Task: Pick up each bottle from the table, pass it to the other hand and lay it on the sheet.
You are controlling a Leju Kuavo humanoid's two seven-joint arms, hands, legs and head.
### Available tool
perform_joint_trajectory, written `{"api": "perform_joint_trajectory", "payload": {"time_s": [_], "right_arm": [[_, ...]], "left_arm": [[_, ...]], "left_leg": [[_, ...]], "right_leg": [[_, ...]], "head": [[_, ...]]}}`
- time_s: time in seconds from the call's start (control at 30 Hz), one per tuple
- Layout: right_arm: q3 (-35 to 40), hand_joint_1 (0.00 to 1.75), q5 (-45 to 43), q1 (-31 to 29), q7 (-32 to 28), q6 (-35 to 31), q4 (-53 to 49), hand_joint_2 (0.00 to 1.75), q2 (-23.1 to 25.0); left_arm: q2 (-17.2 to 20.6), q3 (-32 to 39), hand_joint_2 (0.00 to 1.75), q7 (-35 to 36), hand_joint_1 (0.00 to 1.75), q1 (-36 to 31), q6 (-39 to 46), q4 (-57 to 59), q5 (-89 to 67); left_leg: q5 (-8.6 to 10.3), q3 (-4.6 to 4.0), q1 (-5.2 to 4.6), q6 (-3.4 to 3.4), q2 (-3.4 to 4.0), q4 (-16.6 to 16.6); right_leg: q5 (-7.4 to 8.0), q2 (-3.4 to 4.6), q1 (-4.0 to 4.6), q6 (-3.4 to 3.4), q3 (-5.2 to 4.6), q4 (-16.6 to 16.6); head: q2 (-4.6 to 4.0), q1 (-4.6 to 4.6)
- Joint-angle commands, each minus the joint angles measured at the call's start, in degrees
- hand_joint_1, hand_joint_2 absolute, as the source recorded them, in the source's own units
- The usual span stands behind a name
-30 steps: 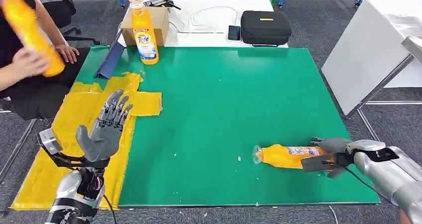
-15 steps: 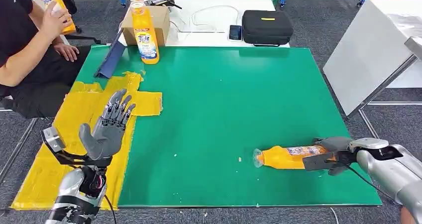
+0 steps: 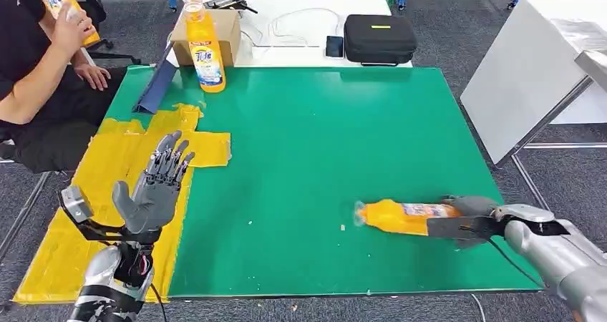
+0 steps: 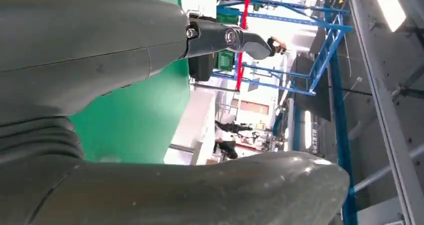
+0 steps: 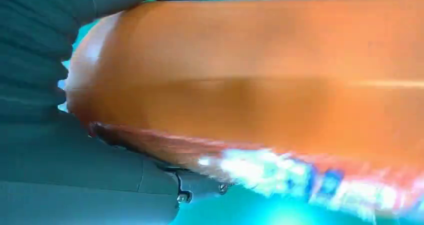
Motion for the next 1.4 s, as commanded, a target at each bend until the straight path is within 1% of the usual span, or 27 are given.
{"api": "perform_joint_trajectory", "payload": {"time_s": [0.03,0.07,0.1,0.2,0.27,0.37,0.5,0.57,0.63,0.67,0.73,0.83,0.97,1.0,1.1,1.17,1.23,1.3,1.4], "right_arm": [[-28.0,1.75,-20.7,22.4,-1.5,4.1,-19.9,1.75,7.8],[-29.0,1.75,-21.8,23.4,-1.0,4.6,-21.2,1.75,8.4],[-29.2,1.75,-22.0,23.5,-0.8,4.6,-21.7,1.75,8.8],[-29.4,1.75,-21.7,23.7,-0.7,4.0,-22.9,1.75,10.4],[-29.7,1.75,-21.7,24.1,-0.5,3.8,-23.3,1.75,11.6],[-29.6,1.75,-20.8,24.4,-0.8,3.2,-23.5,1.75,11.9],[-31.3,1.75,-20.3,25.8,-1.4,2.2,-24.6,1.75,15.1],[-31.4,1.75,-20.2,26.0,-1.3,2.0,-24.9,1.75,15.5],[-32.8,1.75,-20.1,26.6,-2.3,1.1,-25.8,1.75,17.7],[-33.2,1.75,-19.9,26.9,-2.4,0.7,-26.5,1.75,19.0],[-33.0,1.75,-18.1,26.7,-2.8,-0.9,-27.9,1.75,21.8],[-30.8,1.75,-17.2,24.9,-2.6,-1.3,-27.2,1.75,25.1],[-29.8,1.75,-17.0,24.1,-2.6,-1.5,-26.6,1.75,26.0],[-29.4,1.75,-16.5,24.0,-3.1,-2.0,-26.2,1.75,26.6],[-27.8,1.75,-14.7,24.1,-3.8,-3.9,-26.6,1.75,30.0],[-26.5,1.75,-14.3,23.6,-3.8,-4.4,-26.5,1.75,31.7],[-25.1,1.75,-13.9,23.0,-3.6,-4.9,-26.3,1.75,33.0],[-23.0,1.75,-13.8,21.8,-3.6,-5.0,-25.6,1.75,33.8],[-21.2,1.75,-13.3,21.1,-2.8,-5.4,-24.8,1.75,34.9]], "left_arm": [[2.3,0.6,0.00,0.1,0.00,2.1,-0.7,-1.5,0.8],[2.3,0.5,0.00,0.1,0.00,2.1,-0.7,-1.6,0.9],[2.2,0.5,0.00,0.1,0.00,2.1,-0.6,-1.7,0.9],[2.0,0.4,0.00,0.3,0.00,2.4,-0.2,-2.3,0.9],[1.8,0.3,0.00,0.4,0.00,2.5,0.0,-2.5,0.9],[1.8,0.1,0.00,0.6,0.00,2.5,0.2,-2.4,0.8],[1.3,0.1,0.00,1.1,0.00,3.4,0.8,-3.2,0.7],[1.2,0.0,0.00,1.1,0.00,3.6,0.8,-3.5,0.7],[0.2,-0.1,0.00,2.0,0.00,4.2,1.3,-4.0,1.4],[-0.1,-0.7,1.75,3.1,0.00,4.6,2.0,-4.3,1.1],[-1.3,-2.2,1.75,3.7,0.00,5.5,3.0,-5.1,1.0],[-2.7,-5.0,1.75,3.9,0.00,5.0,4.7,-5.2,-0.4],[-3.0,-6.1,1.75,3.9,0.00,4.7,5.9,-5.1,-1.0],[-2.7,-7.2,1.75,4.9,0.00,4.4,7.9,-5.0,-2.6],[-4.4,-10.3,1.75,4.4,0.00,4.8,12.8,-6.2,-7.1],[-5.3,-12.0,1.75,5.1,0.00,4.9,13.5,-6.3,-6.9],[-5.6,-13.4,1.75,5.9,0.00,4.8,15.0,-6.1,-7.2],[-4.6,-14.5,1.75,5.8,0.00,4.5,16.1,-5.9,-6.3],[-3.6,-14.1,1.75,5.7,0.00,5.0,16.2,-6.7,-6.2]], "left_leg": [[0.04,-0.02,0.21,-0.25,-0.48,-0.1],[0.01,-0.04,0.22,-0.27,-0.53,0.0],[0.03,-0.09,0.23,-0.31,-0.68,-0.1],[0.17,-0.49,0.15,-0.17,-0.74,0.0],[0.14,-0.68,0.16,-0.35,-0.88,0.0],[0.22,-0.93,0.13,-0.22,-0.91,0.0],[0.20,-1.06,0.14,-0.28,-0.91,0.0],[0.19,-1.12,0.13,-0.30,-0.87,0.0],[0.16,-1.11,0.12,-0.33,-0.89,0.0],[0.20,-1.18,0.13,-0.27,-0.89,0.0],[0.19,-1.15,0.11,-0.29,-0.89,0.0],[0.20,-1.22,0.11,-0.26,-0.77,0.0],[0.22,-1.24,0.11,-0.27,-0.88,0.1],[0.23,-1.26,0.12,-0.24,-0.88,0.0],[0.16,-1.20,0.12,-0.31,-0.86,0.1],[0.22,-1.29,0.11,-0.23,-0.86,0.0],[0.22,-1.29,0.11,-0.24,-0.86,0.0],[0.20,-1.28,0.09,-0.26,-0.79,0.0],[0.15,-1.22,0.12,-0.34,-0.76,0.1]], "right_leg": [[-0.04,-0.22,0.16,-0.15,0.04,-0.1],[-0.13,-0.22,0.16,-0.11,-0.16,-0.1],[-0.16,-0.32,0.16,-0.11,-0.16,-0.1],[-0.17,-0.53,0.09,0.06,0.05,0.0],[-0.24,-0.59,0.10,0.02,-0.08,0.1],[-0.17,-0.76,0.08,0.11,-0.31,0.1],[-0.18,-0.73,0.07,0.07,-0.50,0.1],[-0.18,-0.66,0.06,0.05,-0.57,0.1],[-0.23,-0.67,0.04,0.04,-0.58,0.2],[-0.19,-0.72,0.07,0.08,-0.63,0.1],[-0.20,-0.70,0.04,0.07,-0.61,0.1],[-0.17,-0.63,0.06,0.09,-0.70,0.1],[-0.20,-0.73,0.05,0.08,-0.74,0.2],[-0.19,-0.73,0.05,0.10,-0.77,0.1],[-0.23,-0.64,0.04,0.06,-0.72,0.2],[-0.19,-0.72,0.04,0.10,-0.78,0.2],[-0.19,-0.70,0.04,0.10,-0.78,0.1],[-0.19,-0.63,0.03,0.09,-0.78,0.2],[-0.22,-0.56,0.05,0.04,-0.75,0.2]], "head": [[0.00,0.04],[0.00,0.02],[0.00,0.04],[0.00,0.00],[0.00,-0.02],[0.00,0.02],[0.02,0.02],[0.00,0.02],[0.00,0.02],[0.00,0.00],[0.00,0.02],[0.00,0.00],[0.00,0.02],[0.00,0.02],[0.02,0.02],[0.00,0.02],[0.00,0.04],[0.00,0.02],[0.00,0.04]]}}
